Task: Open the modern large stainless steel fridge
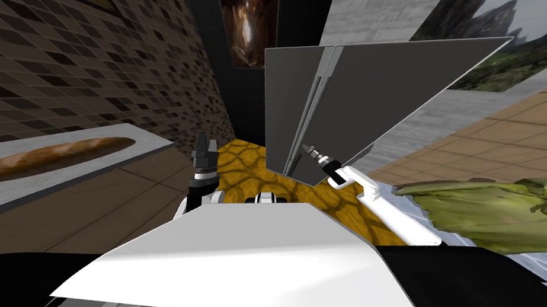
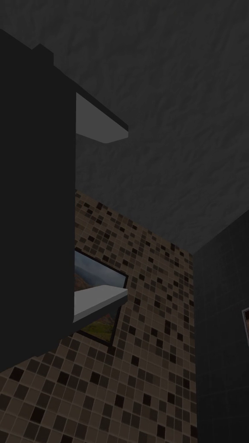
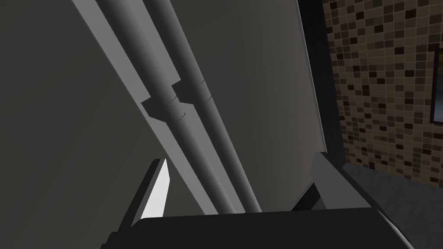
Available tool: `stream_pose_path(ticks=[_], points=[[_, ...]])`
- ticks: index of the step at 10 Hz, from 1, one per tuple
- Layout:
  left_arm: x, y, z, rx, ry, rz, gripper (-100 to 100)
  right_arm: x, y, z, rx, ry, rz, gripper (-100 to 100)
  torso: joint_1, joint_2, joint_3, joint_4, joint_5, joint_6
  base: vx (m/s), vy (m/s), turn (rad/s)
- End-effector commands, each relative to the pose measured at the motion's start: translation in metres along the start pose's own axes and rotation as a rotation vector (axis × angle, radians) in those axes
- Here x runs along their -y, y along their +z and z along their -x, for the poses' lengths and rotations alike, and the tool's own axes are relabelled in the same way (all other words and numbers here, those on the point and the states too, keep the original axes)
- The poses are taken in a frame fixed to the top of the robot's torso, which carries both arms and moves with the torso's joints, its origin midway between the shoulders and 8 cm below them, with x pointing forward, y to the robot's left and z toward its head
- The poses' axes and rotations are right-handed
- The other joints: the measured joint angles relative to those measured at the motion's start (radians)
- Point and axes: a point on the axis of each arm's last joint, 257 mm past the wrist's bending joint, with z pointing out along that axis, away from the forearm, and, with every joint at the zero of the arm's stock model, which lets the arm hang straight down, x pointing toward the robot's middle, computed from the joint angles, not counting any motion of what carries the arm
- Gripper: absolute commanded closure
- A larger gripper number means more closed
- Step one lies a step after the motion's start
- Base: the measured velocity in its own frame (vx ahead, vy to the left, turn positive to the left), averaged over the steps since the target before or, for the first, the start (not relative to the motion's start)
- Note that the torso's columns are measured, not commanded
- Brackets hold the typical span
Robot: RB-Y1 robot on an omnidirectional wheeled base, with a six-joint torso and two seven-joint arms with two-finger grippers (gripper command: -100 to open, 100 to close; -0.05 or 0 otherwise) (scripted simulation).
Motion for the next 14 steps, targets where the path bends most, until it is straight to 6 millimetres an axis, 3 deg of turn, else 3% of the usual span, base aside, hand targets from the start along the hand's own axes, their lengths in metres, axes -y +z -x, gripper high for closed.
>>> stream_pose_path(ticks=[1, 3, 6, 8, 11, 13, 14], points=[[0.0, 0.0, 0.0, 0.0, 0.0, 0.0, 0, 0.015, 0.002, 0.011, -0.007, -0.078, -0.037, -100, 0.0, -0.001, 0.0, 0.0, 0.0, 0.0, 0.029, 0.016, 0.04], [0.0, 0.0, 0.0, 0.0, 0.0, 0.0, 0, 0.038, 0.006, 0.034, 0.001, -0.181, -0.099, -100, 0.0, -0.001, -0.001, 0.0, 0.0, 0.0, 0.037, 0.028, 0.093], [0.0, 0.0, 0.0, 0.0, 0.0, 0.0, 0, 0.049, 0.007, 0.051, -0.003, -0.267, -0.128, -100, 0.0, 0.0, 0.0, 0.0, 0.0, 0.0, 0.03, 0.021, 0.035], [0.0, 0.0, 0.0, 0.0, 0.0, 0.0, 0, 0.067, 0.009, 0.08, 0.016, -0.367, -0.186, -100, 0.0, 0.0, 0.0, 0.0, 0.0, 0.0, 0.032, 0.021, 0.086], [0.0, 0.0, 0.0, 0.0, 0.0, 0.0, 0, 0.073, 0.009, 0.1, 0.022, -0.439, -0.211, -100, 0.0, -0.001, 0.0, 0.0, 0.0, 0.0, 0.029, 0.015, 0.035], [0.0, 0.0, 0.0, 0.0, 0.0, 0.0, 0, 0.083, 0.009, 0.13, 0.048, -0.529, -0.257, -100, 0.0, 0.0, 0.0, 0.0, 0.0, 0.0, 0.023, 0.014, 0.069], [0.0, 0.0, 0.0, 0.0, 0.0, 0.0, 0, 0.083, 0.009, 0.132, 0.046, -0.539, -0.257, -100, 0.0, 0.0, 0.0, 0.0, 0.0, 0.0, 0.026, 0.013, 0.031]])
